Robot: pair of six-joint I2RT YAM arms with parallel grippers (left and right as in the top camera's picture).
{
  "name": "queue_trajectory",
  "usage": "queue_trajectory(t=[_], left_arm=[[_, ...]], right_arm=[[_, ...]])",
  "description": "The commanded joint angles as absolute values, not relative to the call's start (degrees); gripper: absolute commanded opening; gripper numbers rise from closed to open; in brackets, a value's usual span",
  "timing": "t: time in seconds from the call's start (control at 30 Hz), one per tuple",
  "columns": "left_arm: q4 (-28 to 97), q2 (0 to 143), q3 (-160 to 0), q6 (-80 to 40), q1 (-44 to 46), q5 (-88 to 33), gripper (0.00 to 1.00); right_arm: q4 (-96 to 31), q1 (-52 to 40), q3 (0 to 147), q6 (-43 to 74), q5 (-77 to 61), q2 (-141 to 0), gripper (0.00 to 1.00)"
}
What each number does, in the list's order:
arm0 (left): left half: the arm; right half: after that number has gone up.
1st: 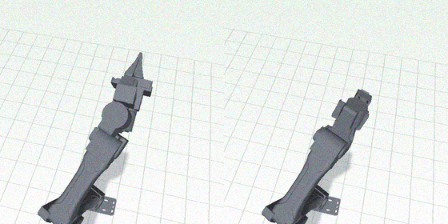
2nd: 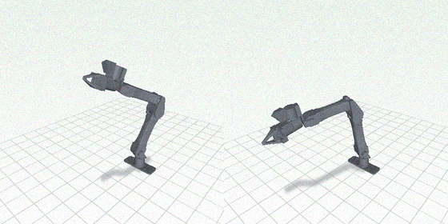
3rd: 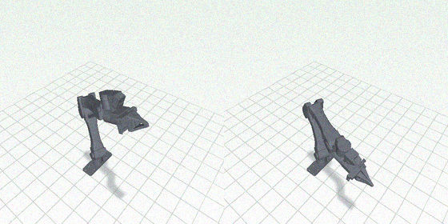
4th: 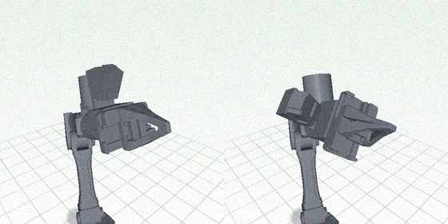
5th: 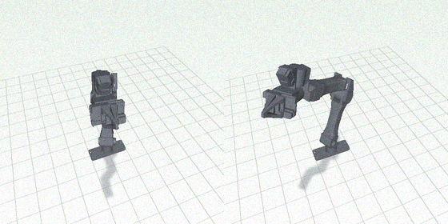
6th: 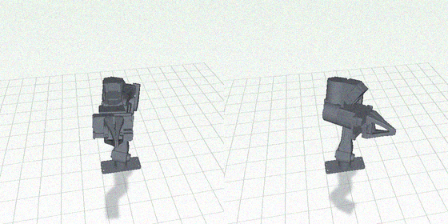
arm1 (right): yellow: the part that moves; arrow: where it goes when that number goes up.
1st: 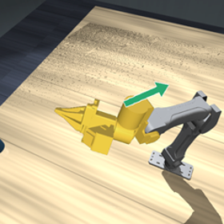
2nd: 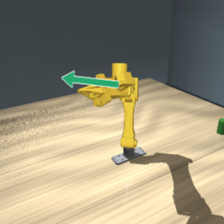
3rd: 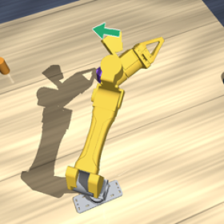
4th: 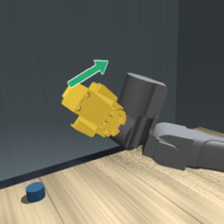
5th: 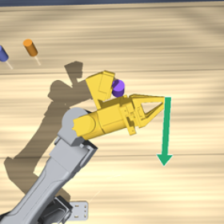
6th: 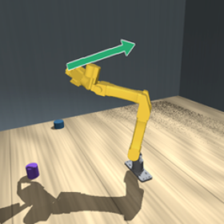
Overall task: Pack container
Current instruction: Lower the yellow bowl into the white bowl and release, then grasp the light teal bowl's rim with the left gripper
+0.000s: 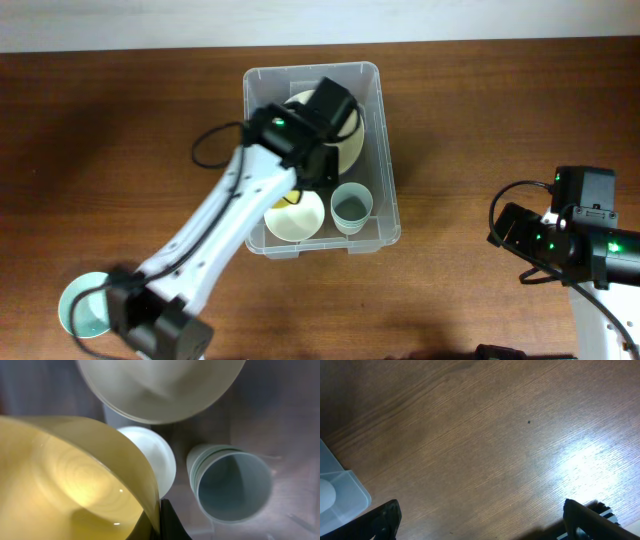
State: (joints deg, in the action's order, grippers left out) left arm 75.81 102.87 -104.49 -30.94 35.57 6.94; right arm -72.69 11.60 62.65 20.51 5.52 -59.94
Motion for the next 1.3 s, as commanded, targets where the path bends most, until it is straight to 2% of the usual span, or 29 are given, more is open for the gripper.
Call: queue_trajectory(t=[0.0,0.2,0.27,0.3,0.43,0.6,0.73,0.9,1.07,1.13,1.23,1.27], left_arm=[[73.08,108.18,-100.57,-32.97,37.12,4.21,0.01],[72.55,113.19,-100.22,-32.99,37.34,3.73,0.01],[72.73,113.97,-100.22,-32.97,37.34,3.18,0.04],[72.79,114.1,-100.22,-32.97,37.34,3.14,0.08],[72.95,114.08,-100.22,-32.97,37.34,3.18,0.38],[75.31,113.62,-102.45,-32.95,36.67,4.73,0.39],[80.51,109.8,-107.57,-33.04,32.6,10.57,0.39],[83.35,98.72,-109.19,-33.04,21.82,11.92,0.39],[86.37,88.84,-108.31,-35.27,7.31,13.34,0.39],[86.43,84.44,-104.77,-35.42,-1.63,15.03,0.4],[84.86,81.41,-98.43,-35.38,-10.39,14.83,0.42],[83.94,80.79,-95.96,-35.38,-12.82,14.79,0.45]], right_arm=[[-72.75,12.08,62.46,20.16,5.15,-59.66,0.99],[-72.75,12.08,62.46,20.14,5.17,-59.66,0.99],[-72.75,12.08,62.46,20.16,5.17,-59.66,0.99],[-72.75,12.08,62.46,20.14,5.17,-59.66,0.99],[-72.73,12.08,62.46,20.14,5.17,-59.66,0.99],[-72.73,12.08,62.46,20.14,5.17,-59.66,0.99],[-72.71,12.08,62.46,20.14,5.17,-59.66,0.99],[-72.69,12.08,62.46,20.14,5.17,-59.66,0.99],[-72.66,12.08,62.46,20.14,5.17,-59.66,0.99],[-72.62,12.08,62.46,20.16,5.17,-59.66,0.99],[-72.64,12.08,62.46,20.16,5.17,-59.66,0.99],[-72.64,12.08,62.46,20.16,5.17,-59.66,0.99]])
